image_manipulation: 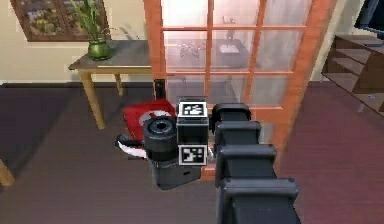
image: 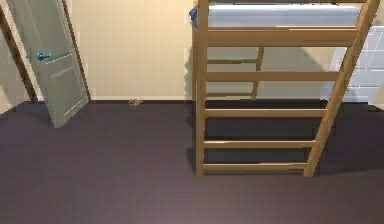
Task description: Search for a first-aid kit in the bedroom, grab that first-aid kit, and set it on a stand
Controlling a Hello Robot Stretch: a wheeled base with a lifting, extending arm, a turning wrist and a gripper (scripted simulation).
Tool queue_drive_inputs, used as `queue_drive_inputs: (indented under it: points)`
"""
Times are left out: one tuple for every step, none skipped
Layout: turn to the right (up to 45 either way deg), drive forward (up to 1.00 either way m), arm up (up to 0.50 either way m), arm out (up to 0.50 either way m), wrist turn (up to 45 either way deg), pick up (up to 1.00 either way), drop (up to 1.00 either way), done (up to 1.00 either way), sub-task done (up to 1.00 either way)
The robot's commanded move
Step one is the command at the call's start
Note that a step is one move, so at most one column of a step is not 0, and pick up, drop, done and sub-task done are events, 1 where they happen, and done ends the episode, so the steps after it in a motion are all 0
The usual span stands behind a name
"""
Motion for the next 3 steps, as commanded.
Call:
queue_drive_inputs:
  points:
    - [0.0,0.30,0.00,0.00,0.0,0.00,0.00,0.00,0.00]
    - [-39.0,0.00,0.00,0.00,0.0,0.00,0.00,0.00,0.00]
    - [0.0,0.60,0.00,0.00,0.0,0.00,0.00,0.00,0.00]
